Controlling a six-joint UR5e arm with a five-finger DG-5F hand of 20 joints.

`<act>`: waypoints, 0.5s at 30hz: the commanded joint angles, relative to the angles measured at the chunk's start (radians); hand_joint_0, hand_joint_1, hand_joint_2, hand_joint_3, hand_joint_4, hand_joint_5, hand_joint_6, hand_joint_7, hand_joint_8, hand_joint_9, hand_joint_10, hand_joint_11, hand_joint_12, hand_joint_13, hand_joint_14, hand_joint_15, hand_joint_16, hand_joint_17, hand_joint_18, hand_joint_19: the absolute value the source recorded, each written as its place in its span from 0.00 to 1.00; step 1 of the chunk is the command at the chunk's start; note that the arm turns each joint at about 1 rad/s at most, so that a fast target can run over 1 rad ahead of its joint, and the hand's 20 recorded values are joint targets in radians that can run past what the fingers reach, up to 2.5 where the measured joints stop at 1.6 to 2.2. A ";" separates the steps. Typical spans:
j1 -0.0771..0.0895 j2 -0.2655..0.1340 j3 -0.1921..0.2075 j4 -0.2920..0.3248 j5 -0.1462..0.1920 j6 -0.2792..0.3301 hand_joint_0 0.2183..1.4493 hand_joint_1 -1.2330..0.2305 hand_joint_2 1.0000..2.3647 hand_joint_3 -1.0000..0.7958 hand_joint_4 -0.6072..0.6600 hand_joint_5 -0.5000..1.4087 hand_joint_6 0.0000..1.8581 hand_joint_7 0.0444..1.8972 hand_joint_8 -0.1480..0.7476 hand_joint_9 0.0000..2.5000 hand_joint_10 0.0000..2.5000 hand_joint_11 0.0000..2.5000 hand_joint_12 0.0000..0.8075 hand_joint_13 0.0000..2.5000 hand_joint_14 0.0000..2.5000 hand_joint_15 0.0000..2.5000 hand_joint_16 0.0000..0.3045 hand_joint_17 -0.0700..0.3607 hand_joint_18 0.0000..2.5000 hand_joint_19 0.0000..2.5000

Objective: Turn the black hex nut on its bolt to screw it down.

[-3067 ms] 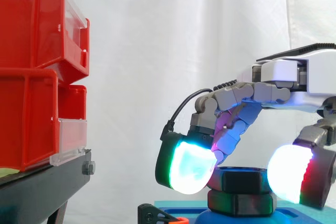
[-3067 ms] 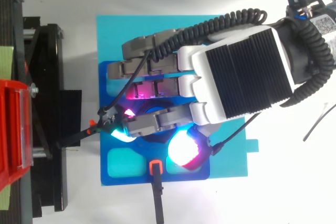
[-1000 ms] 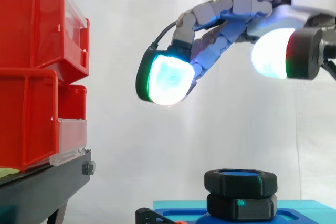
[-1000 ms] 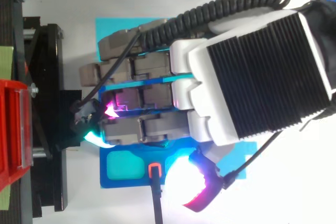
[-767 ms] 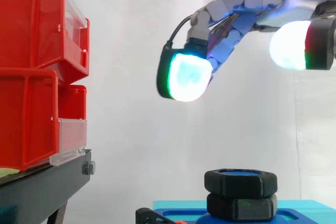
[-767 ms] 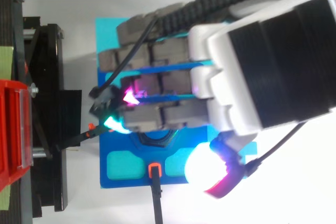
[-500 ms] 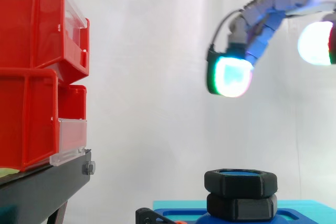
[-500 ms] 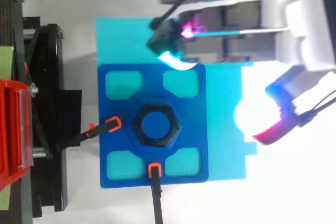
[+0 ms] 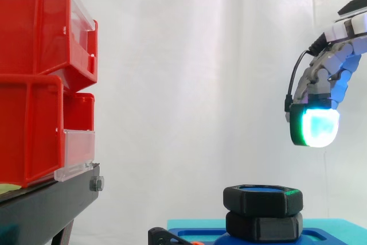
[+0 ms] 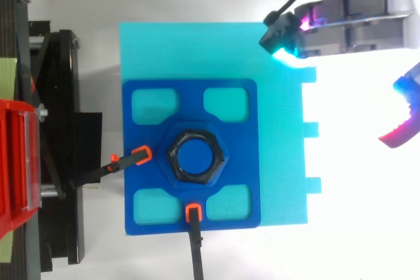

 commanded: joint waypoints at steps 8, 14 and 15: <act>-0.034 0.095 -0.004 -0.134 0.001 -0.023 0.24 0.63 0.00 0.28 0.65 0.19 0.27 0.41 0.45 0.33 0.00 0.06 0.39 0.21 0.00 0.03 0.14 0.38 0.21 0.14; -0.041 0.262 -0.216 -0.080 0.078 -0.012 0.24 0.63 0.00 0.28 0.65 0.19 0.27 0.41 0.45 0.33 0.00 0.06 0.39 0.21 0.00 0.03 0.14 0.38 0.21 0.14; -0.037 0.280 -0.244 -0.063 0.084 -0.006 0.24 0.63 0.00 0.28 0.65 0.19 0.27 0.41 0.45 0.33 0.00 0.06 0.39 0.21 0.00 0.02 0.14 0.38 0.21 0.14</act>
